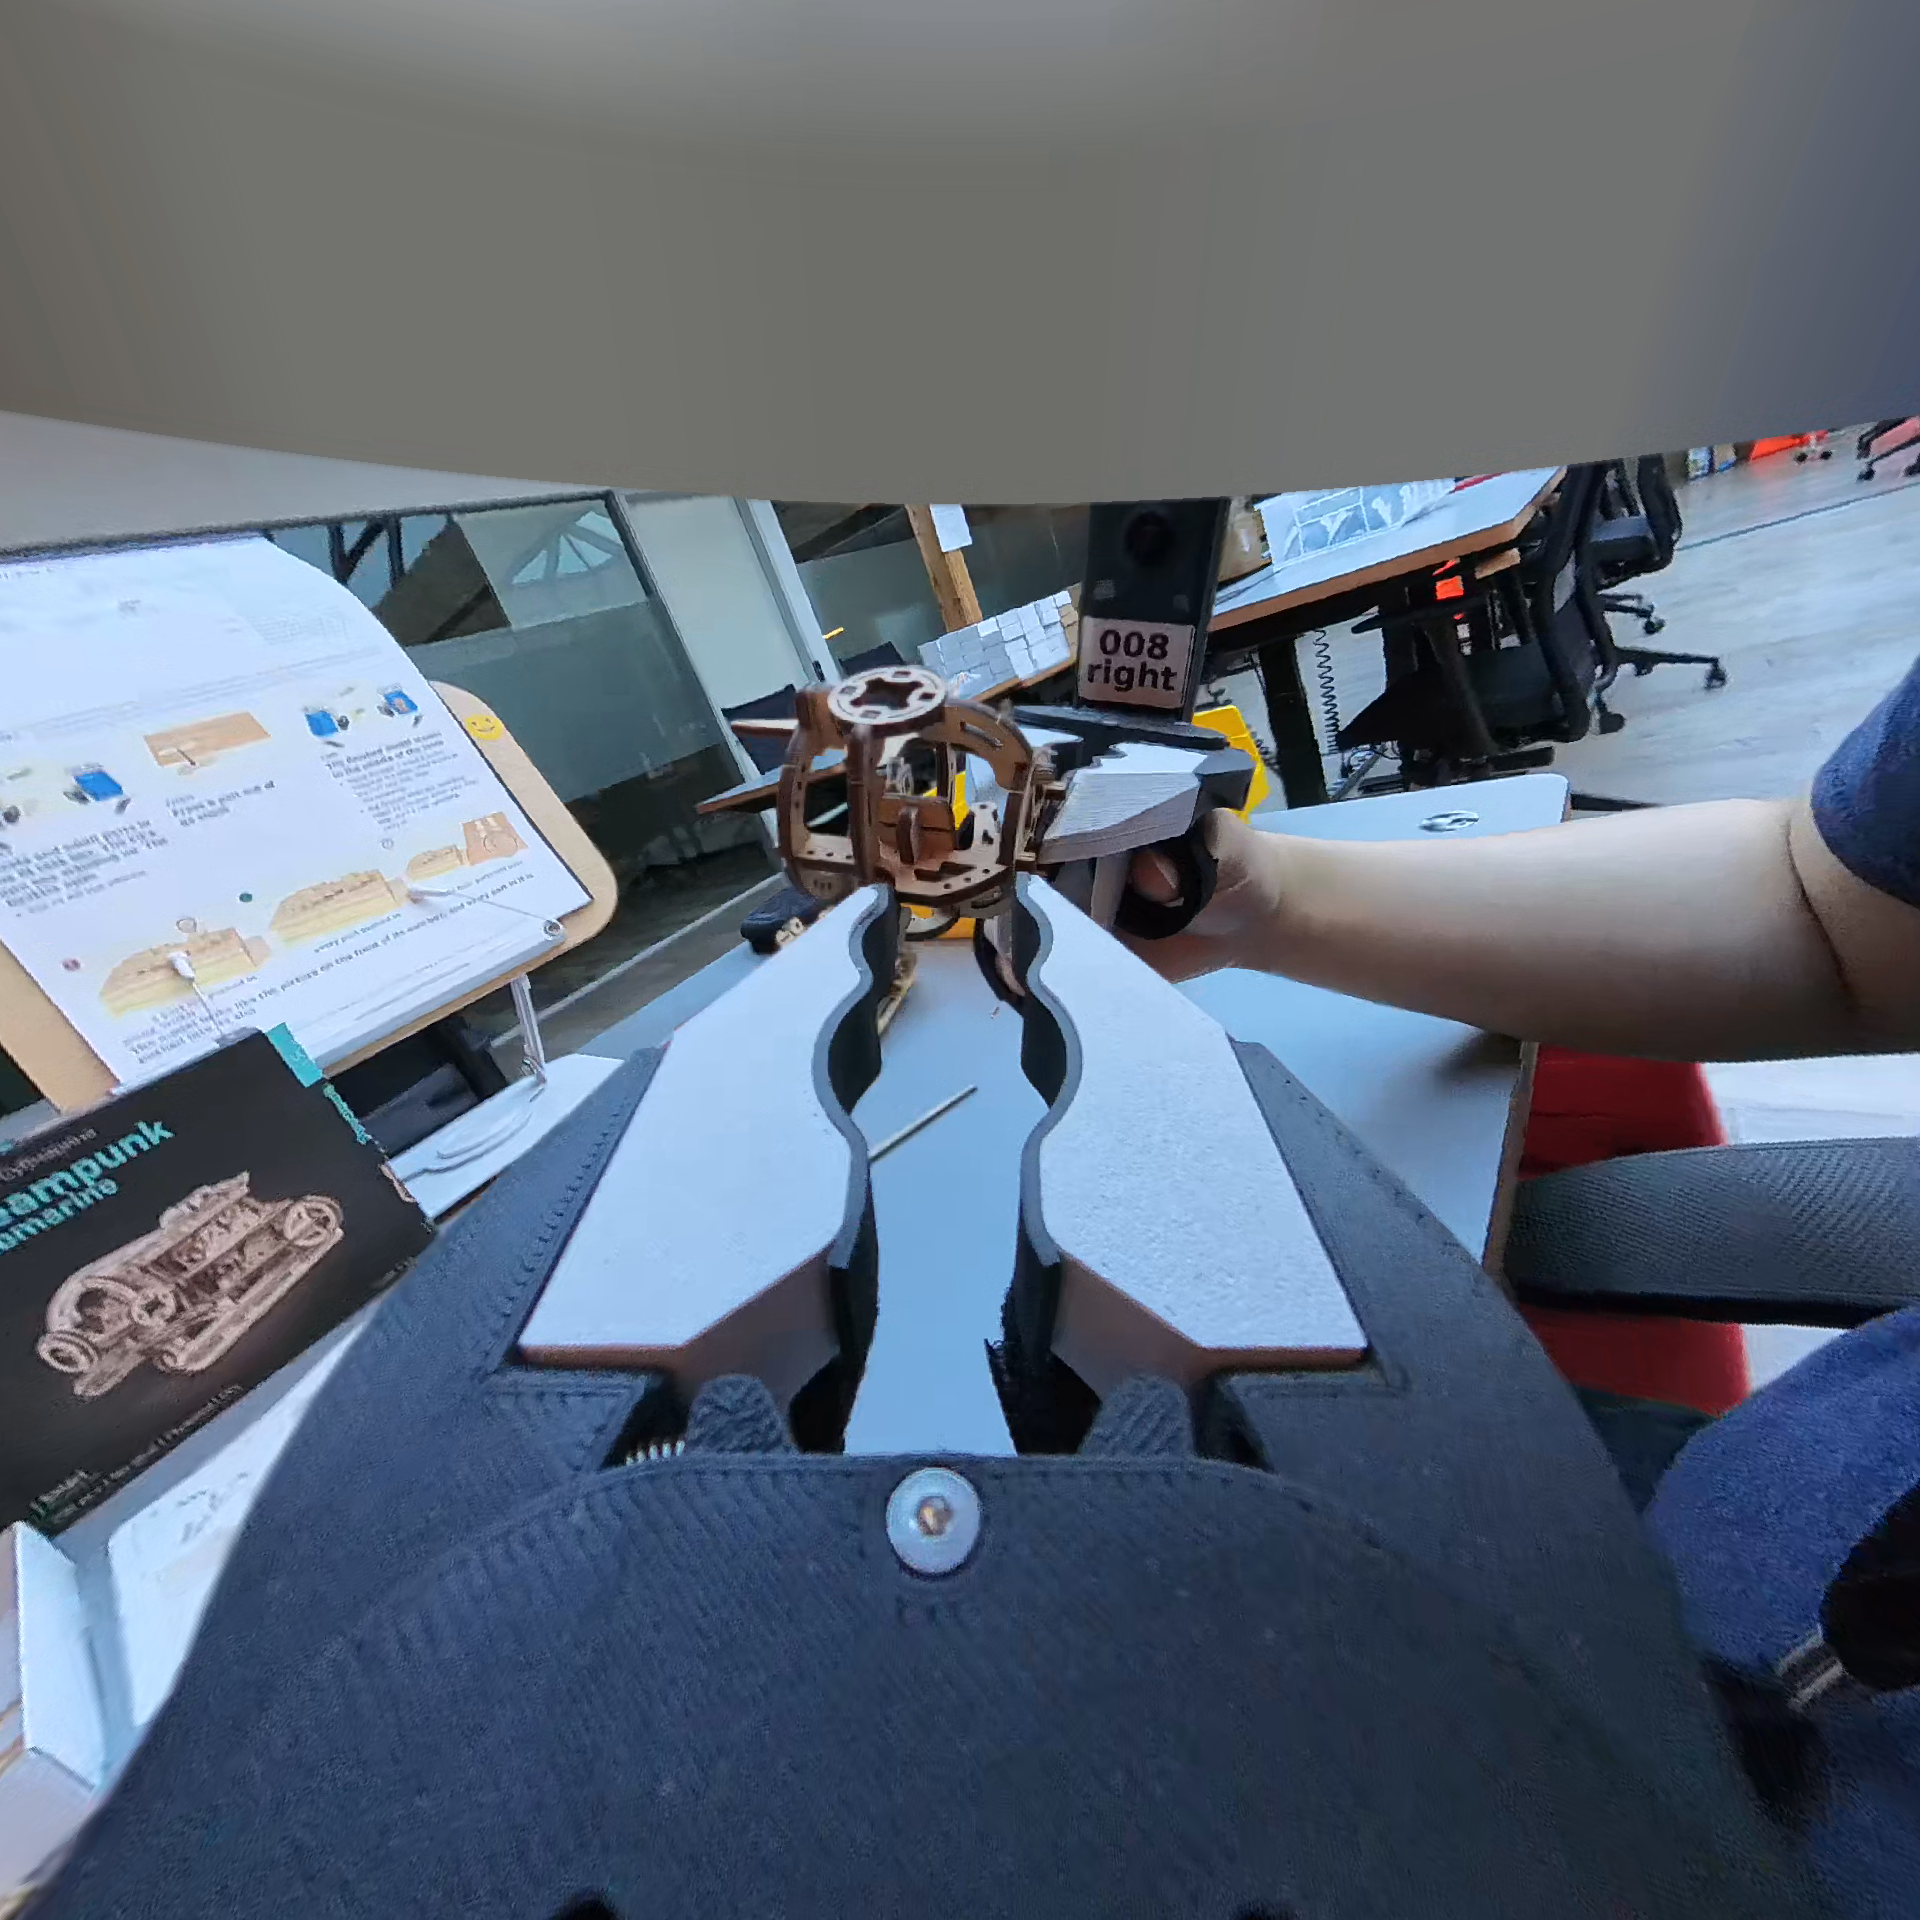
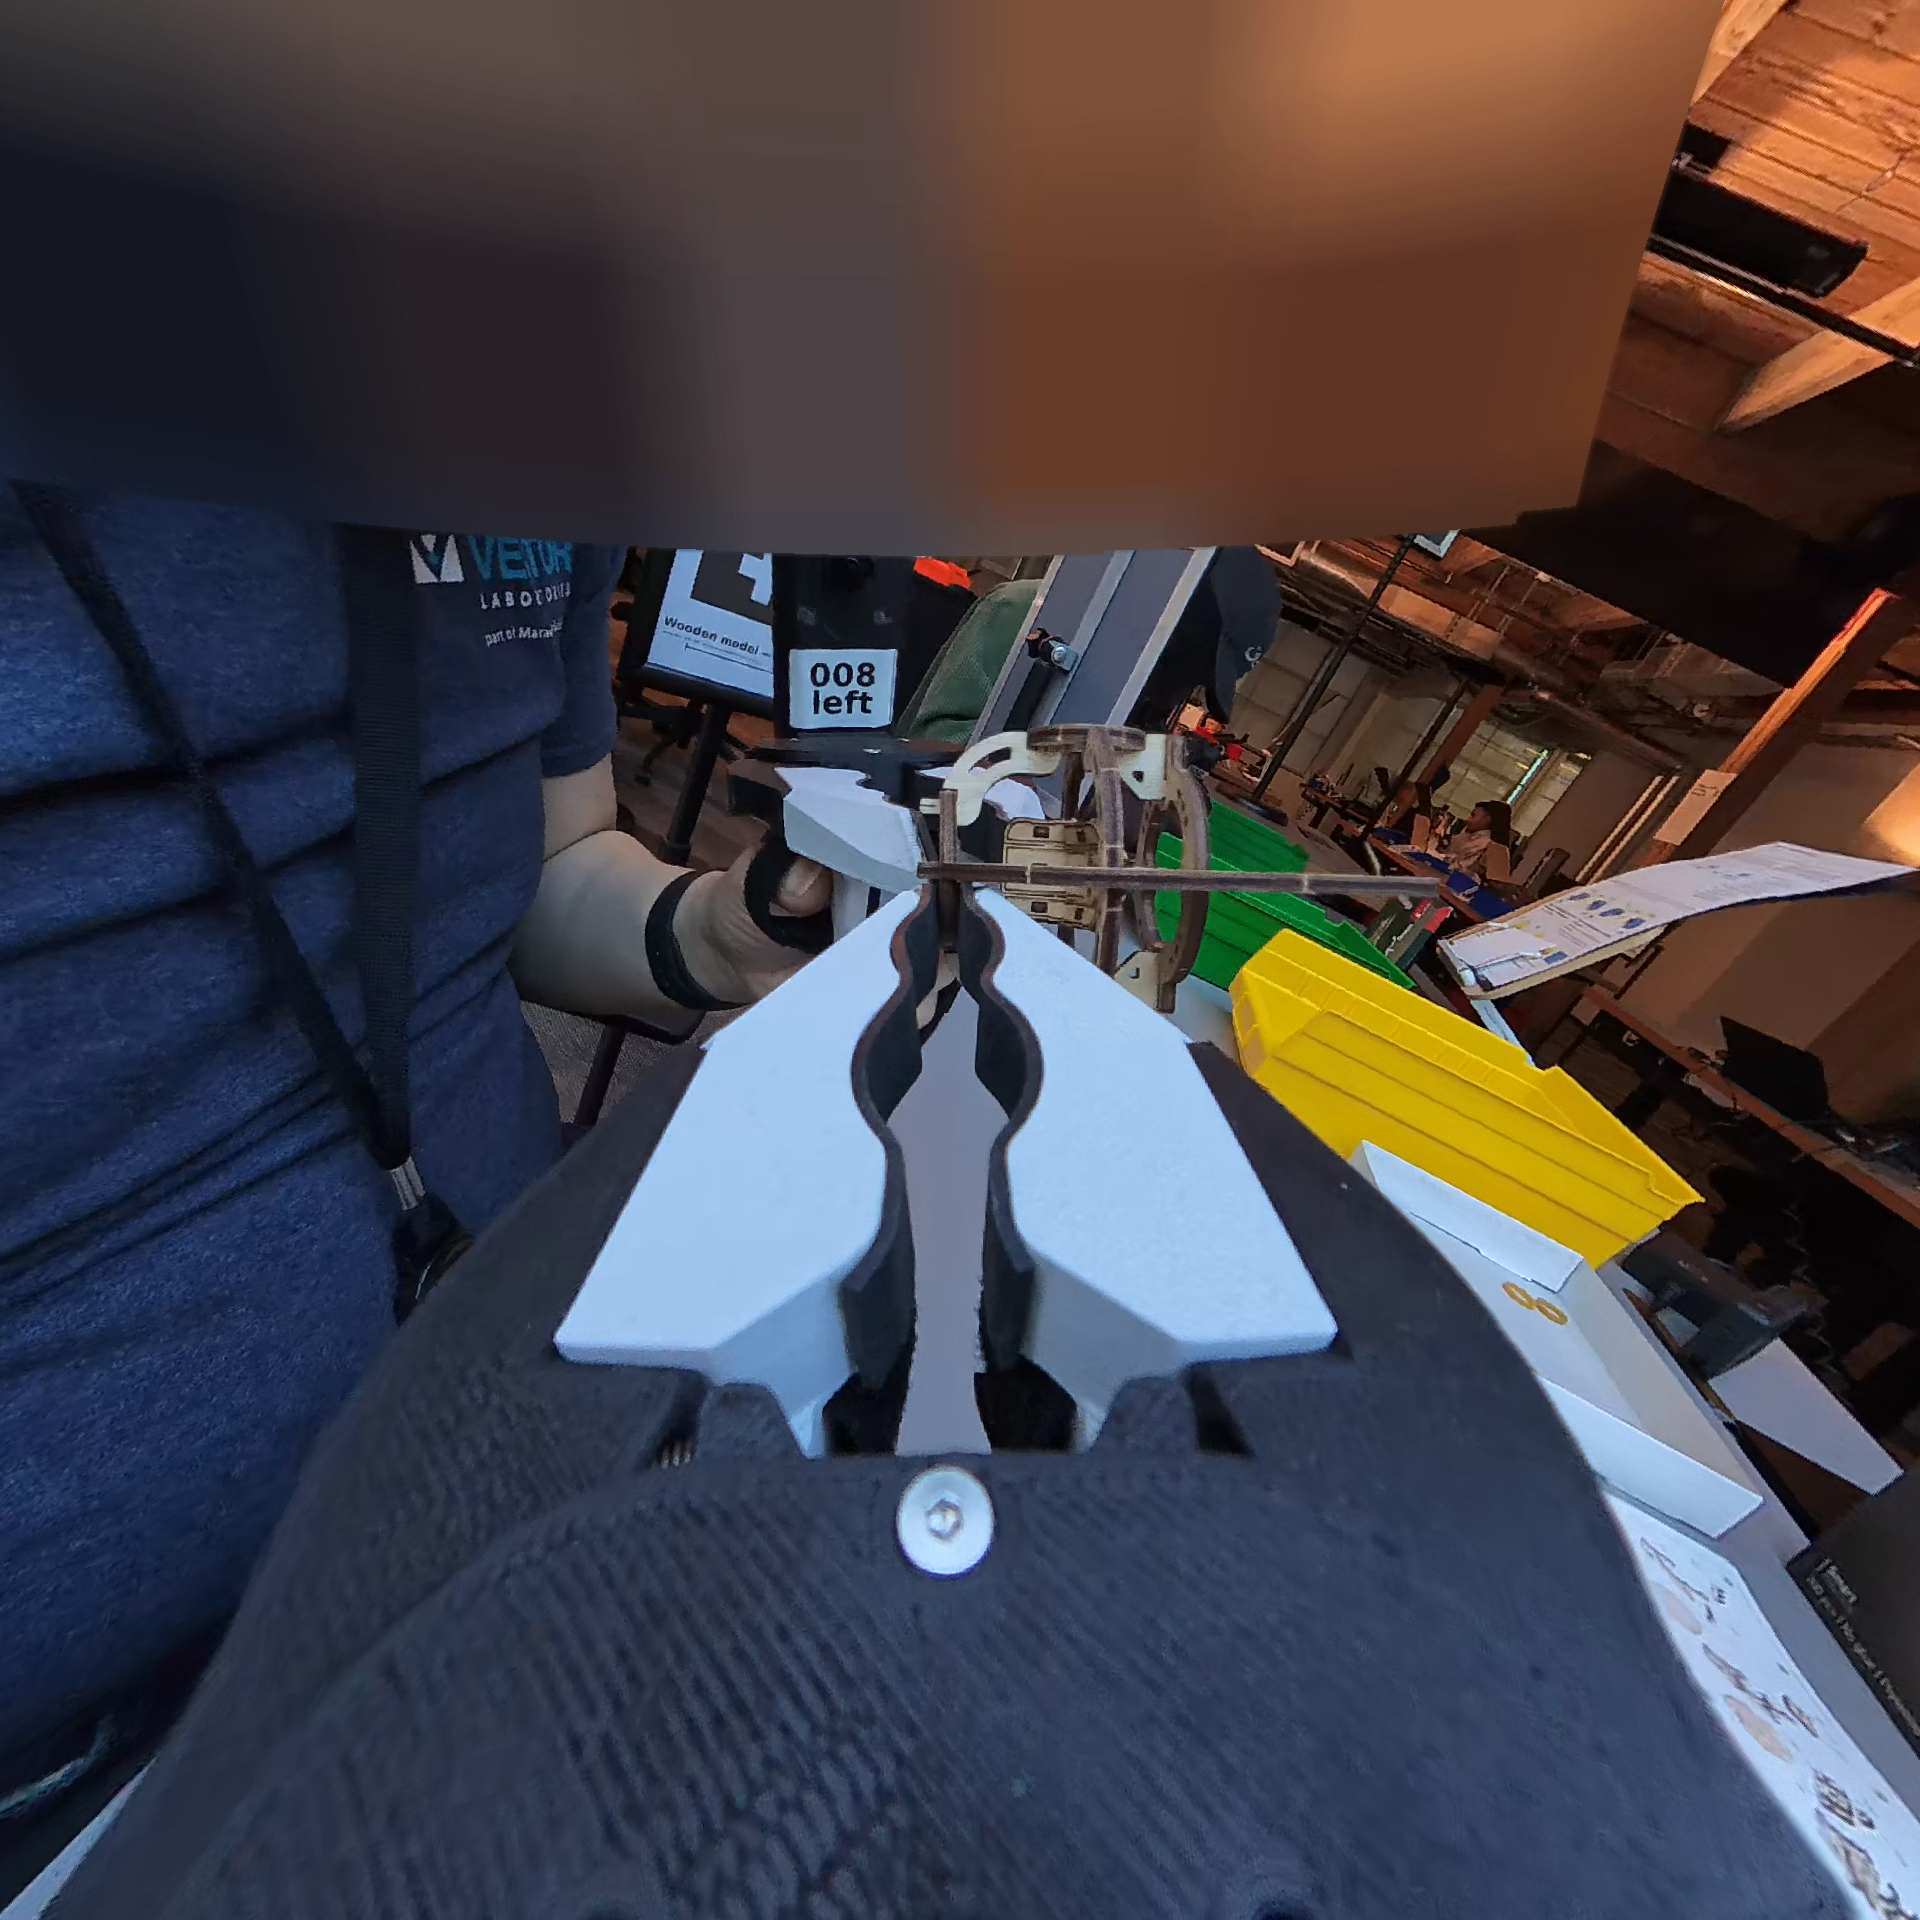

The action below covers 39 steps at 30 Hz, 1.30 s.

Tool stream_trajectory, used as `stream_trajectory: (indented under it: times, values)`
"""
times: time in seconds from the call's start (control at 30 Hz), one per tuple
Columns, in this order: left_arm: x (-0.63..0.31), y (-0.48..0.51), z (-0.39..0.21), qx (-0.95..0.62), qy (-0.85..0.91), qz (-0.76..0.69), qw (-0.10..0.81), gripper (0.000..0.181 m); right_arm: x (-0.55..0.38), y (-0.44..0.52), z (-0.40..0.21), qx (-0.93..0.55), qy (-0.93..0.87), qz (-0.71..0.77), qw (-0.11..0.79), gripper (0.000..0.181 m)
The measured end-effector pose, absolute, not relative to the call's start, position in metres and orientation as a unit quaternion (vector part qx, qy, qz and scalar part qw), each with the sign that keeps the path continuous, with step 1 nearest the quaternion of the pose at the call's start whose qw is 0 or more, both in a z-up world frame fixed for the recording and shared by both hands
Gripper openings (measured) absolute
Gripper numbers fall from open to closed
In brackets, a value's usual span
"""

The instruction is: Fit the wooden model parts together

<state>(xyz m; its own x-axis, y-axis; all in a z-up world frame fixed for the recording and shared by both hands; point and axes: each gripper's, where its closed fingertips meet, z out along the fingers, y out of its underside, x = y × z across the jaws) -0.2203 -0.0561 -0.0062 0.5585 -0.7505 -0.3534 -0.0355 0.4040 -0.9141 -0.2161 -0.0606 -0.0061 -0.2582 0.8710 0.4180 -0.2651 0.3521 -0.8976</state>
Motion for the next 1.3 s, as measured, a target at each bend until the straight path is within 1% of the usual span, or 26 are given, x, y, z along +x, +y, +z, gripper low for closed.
stream_trajectory:
  times: [0.13,0.37,0.53,0.63,0.67,0.73,0.8,0.9,1.0,1.07,1.13,1.17,1.2,1.3]
  values:
    - [-0.220,-0.063,-0.004,-0.466,0.411,-0.230,0.749,0.018,-0.215,-0.068,-0.005,-0.236,-0.616,0.504,0.557,0.000]
    - [-0.220,-0.062,-0.007,-0.468,0.406,-0.235,0.749,0.017,-0.216,-0.067,-0.006,-0.242,-0.617,0.496,0.561,0.000]
    - [-0.222,-0.053,-0.013,-0.483,0.409,-0.235,0.738,0.019,-0.220,-0.060,-0.012,-0.265,-0.624,0.469,0.567,0.001]
    - [-0.232,-0.047,-0.018,-0.492,0.406,-0.215,0.740,0.036,-0.225,-0.047,-0.018,-0.300,-0.627,0.427,0.578,0.000]
    - [-0.235,-0.049,-0.018,-0.488,0.409,-0.212,0.741,0.035,-0.225,-0.044,-0.021,-0.310,-0.632,0.414,0.576,0.001]
    - [-0.245,-0.047,-0.018,-0.493,0.403,-0.201,0.745,0.028,-0.225,-0.044,-0.026,-0.317,-0.646,0.393,0.573,0.001]
    - [-0.251,-0.044,-0.018,-0.506,0.393,-0.212,0.738,0.026,-0.226,-0.042,-0.027,-0.329,-0.645,0.388,0.570,0.000]
    - [-0.255,-0.037,-0.022,-0.533,0.376,-0.261,0.712,0.027,-0.231,-0.027,-0.036,-0.401,-0.620,0.419,0.529,0.001]
    - [-0.264,-0.020,-0.034,-0.579,0.357,-0.293,0.672,0.029,-0.234,-0.003,-0.055,-0.516,-0.553,0.479,0.445,0.001]
    - [-0.272,-0.007,-0.045,-0.609,0.348,-0.307,0.643,0.029,-0.234,0.007,-0.067,-0.585,-0.502,0.523,0.364,0.001]
    - [-0.278,0.006,-0.059,-0.641,0.351,-0.289,0.618,0.035,-0.235,0.019,-0.081,-0.647,-0.450,0.540,0.296,0.001]
    - [-0.283,0.015,-0.067,-0.659,0.354,-0.262,0.610,0.038,-0.235,0.029,-0.089,-0.676,-0.426,0.532,0.280,0.001]
    - [-0.288,0.023,-0.075,-0.676,0.355,-0.232,0.603,0.042,-0.235,0.043,-0.098,-0.710,-0.408,0.499,0.284,0.000]
    - [-0.296,0.040,-0.090,-0.711,0.338,-0.207,0.581,0.045,-0.223,0.086,-0.119,-0.778,-0.406,0.318,0.359,0.001]
